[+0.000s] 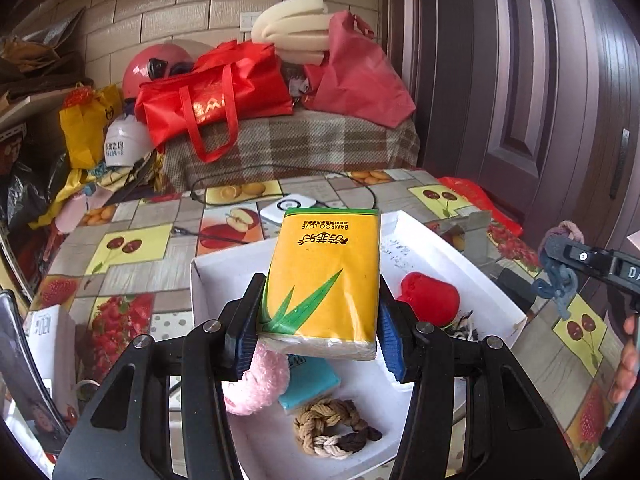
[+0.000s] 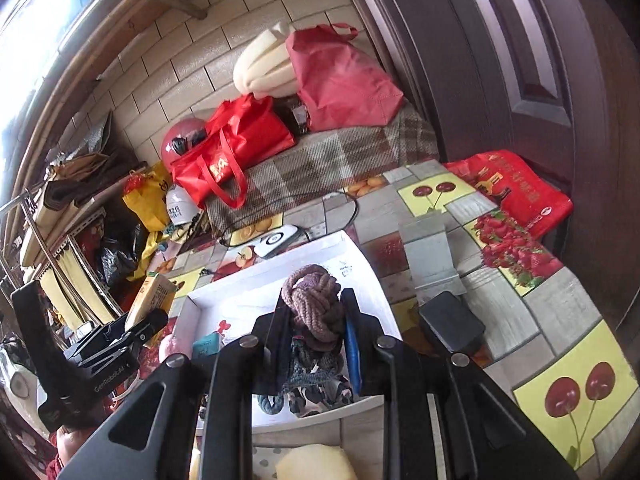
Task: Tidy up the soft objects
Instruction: 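Lower the carton into the box with left tool while right tool drops the rope in, then open both tools and withdraw them toward the sponges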
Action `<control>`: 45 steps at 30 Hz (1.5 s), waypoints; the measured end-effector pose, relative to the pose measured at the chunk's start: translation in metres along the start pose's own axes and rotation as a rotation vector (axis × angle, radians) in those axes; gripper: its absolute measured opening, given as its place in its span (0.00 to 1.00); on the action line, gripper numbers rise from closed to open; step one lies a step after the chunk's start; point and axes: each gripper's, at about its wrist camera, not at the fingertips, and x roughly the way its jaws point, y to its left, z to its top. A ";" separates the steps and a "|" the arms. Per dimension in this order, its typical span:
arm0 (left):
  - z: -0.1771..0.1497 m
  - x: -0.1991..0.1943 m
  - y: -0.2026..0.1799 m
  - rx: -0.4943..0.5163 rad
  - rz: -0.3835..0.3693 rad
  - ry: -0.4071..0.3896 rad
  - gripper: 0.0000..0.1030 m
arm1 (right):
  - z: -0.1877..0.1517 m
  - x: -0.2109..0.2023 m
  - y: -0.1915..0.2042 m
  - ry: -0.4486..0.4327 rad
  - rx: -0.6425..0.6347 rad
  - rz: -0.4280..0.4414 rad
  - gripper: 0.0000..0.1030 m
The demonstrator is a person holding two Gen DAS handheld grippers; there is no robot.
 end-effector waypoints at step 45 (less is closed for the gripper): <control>0.000 -0.051 -0.014 0.017 -0.105 -0.100 1.00 | -0.062 -0.040 -0.009 -0.124 -0.052 -0.236 1.00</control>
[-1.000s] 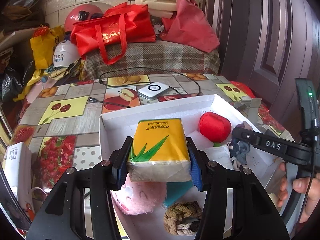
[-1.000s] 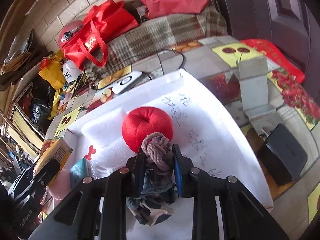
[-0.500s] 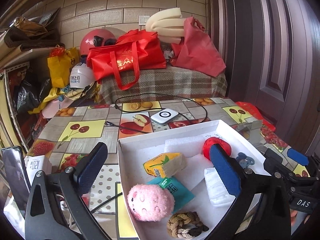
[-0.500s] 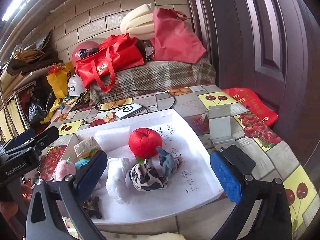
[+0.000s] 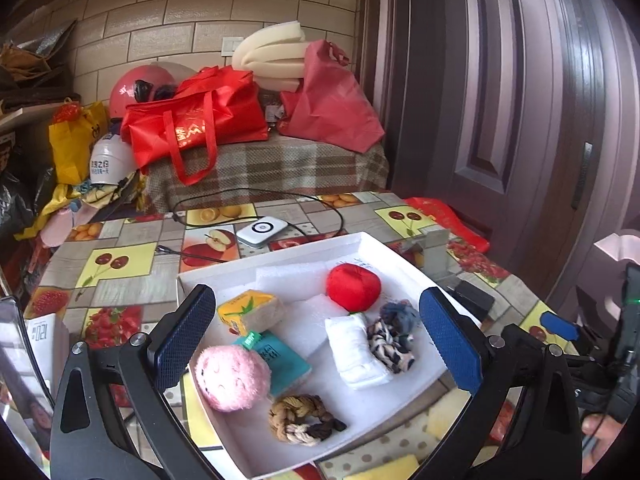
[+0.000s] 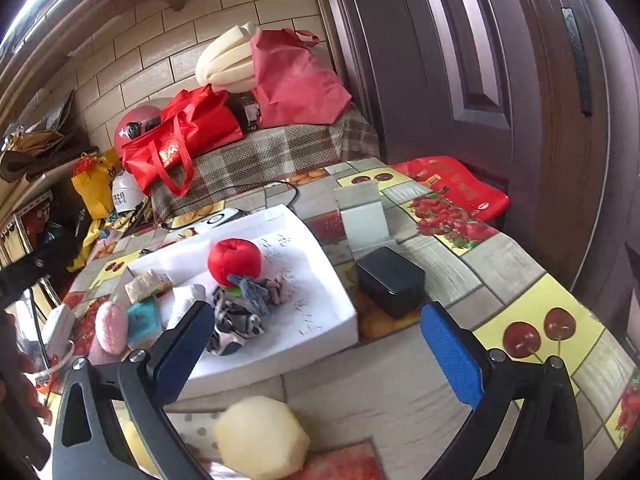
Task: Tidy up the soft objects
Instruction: 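Open both tools and withdraw them toward the sponges, then grasp the yellow sponge with left tool while right tool grasps the cream foam block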
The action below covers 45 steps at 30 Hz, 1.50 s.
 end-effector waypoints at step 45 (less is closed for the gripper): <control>-0.099 -0.028 -0.036 0.140 -0.018 -0.011 0.53 | -0.025 -0.010 0.017 -0.011 -0.172 0.041 0.56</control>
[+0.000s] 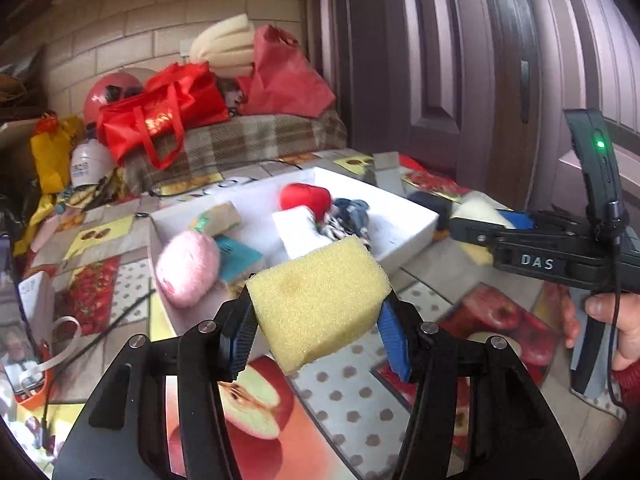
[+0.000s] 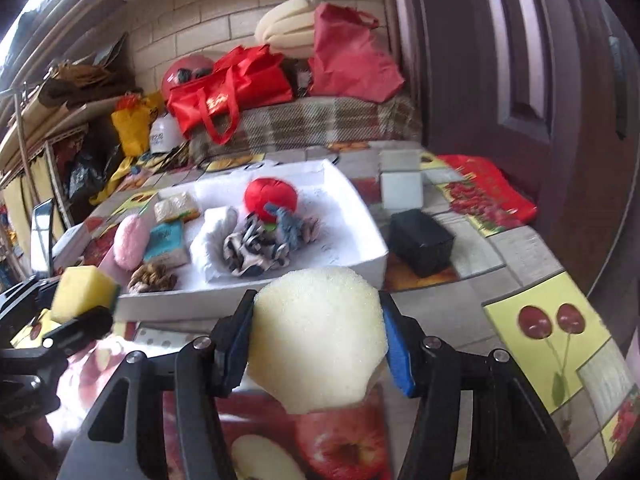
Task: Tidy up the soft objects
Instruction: 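Grasp the yellow sponge with left tool while right tool grasps the cream foam block, then place the yellow sponge in the box with left tool while right tool places the foam block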
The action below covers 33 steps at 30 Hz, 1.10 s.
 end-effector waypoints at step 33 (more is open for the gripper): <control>0.031 0.077 0.043 -0.175 0.160 0.020 0.53 | 0.041 0.064 0.031 -0.105 -0.017 -0.025 0.57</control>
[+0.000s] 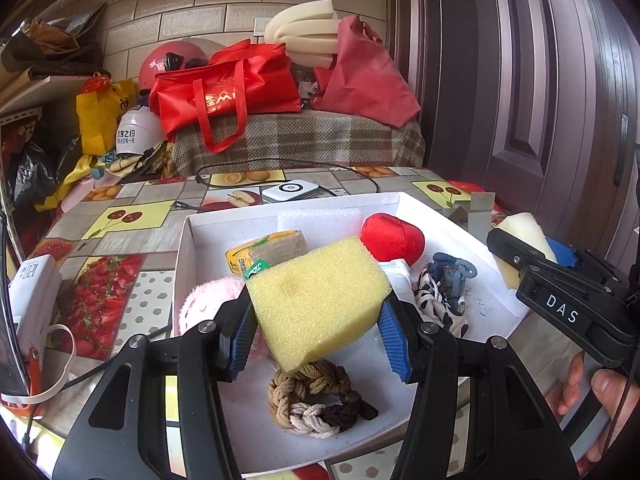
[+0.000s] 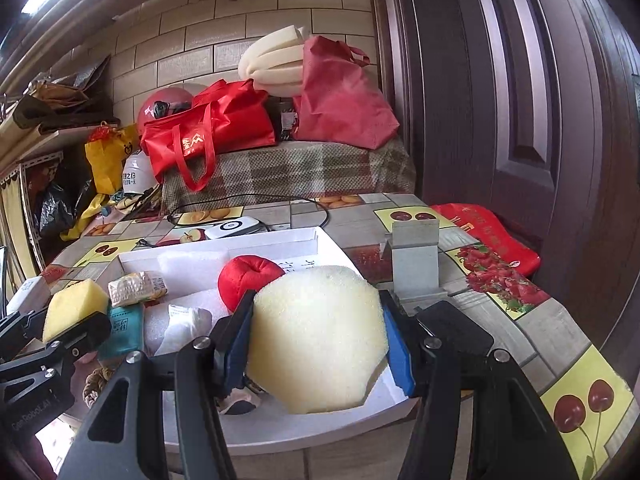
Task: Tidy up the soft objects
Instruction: 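Place the yellow sponge in the box with left tool while right tool places the foam block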
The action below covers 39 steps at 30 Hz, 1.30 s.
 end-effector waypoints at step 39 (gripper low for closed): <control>0.019 0.014 0.031 -0.070 0.075 -0.108 1.00 | 0.012 0.045 0.025 0.074 0.006 0.062 1.00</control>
